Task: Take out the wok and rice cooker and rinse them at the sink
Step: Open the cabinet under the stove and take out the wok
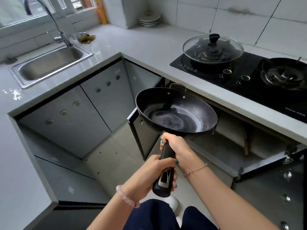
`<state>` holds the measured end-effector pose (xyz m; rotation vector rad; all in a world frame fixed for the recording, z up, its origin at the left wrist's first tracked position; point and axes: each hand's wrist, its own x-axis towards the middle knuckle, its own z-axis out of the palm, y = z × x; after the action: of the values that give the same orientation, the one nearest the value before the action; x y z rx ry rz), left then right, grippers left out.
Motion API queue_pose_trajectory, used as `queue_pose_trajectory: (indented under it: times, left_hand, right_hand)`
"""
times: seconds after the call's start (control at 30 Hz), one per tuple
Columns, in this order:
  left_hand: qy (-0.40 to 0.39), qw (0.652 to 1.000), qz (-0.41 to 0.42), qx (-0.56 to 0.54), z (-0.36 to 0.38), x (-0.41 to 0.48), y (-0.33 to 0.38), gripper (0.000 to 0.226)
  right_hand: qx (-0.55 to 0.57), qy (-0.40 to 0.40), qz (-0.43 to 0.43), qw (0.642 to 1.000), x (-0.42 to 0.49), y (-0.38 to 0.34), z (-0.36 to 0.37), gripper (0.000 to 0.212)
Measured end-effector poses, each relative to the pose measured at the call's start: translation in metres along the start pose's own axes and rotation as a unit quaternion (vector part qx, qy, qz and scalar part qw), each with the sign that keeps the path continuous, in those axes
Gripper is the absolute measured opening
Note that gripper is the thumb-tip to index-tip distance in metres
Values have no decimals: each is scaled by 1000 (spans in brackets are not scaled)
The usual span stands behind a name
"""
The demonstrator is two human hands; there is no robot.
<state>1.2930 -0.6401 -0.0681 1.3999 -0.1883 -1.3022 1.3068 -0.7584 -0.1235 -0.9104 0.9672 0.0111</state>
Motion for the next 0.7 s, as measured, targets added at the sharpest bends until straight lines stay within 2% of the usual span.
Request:
queue_pose_trajectory:
  times: [0.27, 0.4, 0.7]
  left_hand:
    - [20, 997, 76, 5, 15, -26, -14, 18]
    - [42, 993, 109, 16, 13, -31, -6, 13]
    - [66, 984, 167, 2, -21, -22, 18, 18]
  right_hand:
    - [-2, -43, -59, 997, -38, -4, 3, 9]
    - [-10, -81, -73, 994, -49, -19, 15, 14]
    - [-48, -117, -123, 984, -36, -46, 61, 23]
